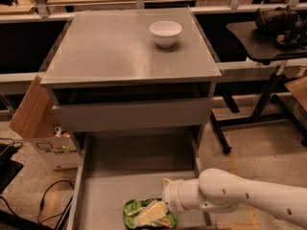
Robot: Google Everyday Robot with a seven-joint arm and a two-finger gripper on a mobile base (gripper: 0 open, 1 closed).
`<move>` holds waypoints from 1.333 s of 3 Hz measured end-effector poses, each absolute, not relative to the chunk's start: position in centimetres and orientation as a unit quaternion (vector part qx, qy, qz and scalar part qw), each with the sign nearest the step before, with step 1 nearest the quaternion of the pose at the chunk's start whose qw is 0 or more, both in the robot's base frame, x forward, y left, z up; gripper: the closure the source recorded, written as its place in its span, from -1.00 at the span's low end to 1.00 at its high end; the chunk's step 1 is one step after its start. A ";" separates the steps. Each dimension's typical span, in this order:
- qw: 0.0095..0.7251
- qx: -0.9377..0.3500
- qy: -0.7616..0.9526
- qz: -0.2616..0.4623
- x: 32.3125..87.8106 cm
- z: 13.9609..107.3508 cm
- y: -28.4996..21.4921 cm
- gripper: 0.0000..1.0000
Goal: Place green rice chip bag into middle drawer
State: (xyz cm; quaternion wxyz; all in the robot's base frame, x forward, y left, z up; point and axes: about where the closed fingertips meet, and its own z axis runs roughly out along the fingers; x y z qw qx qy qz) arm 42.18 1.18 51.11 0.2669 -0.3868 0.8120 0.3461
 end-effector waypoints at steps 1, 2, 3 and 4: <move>0.265 -0.396 0.809 0.346 42.2 51.9 1.3 -1.00; 0.248 -0.434 0.801 0.330 42.2 55.5 0.9 -1.00; 0.231 -0.489 0.792 0.283 43.0 61.7 -0.7 -1.00; 0.223 -0.536 0.785 0.217 44.1 69.2 -3.2 -1.00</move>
Offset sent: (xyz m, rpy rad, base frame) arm 0.0155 -0.0211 0.1484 -0.1972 -0.1358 0.2179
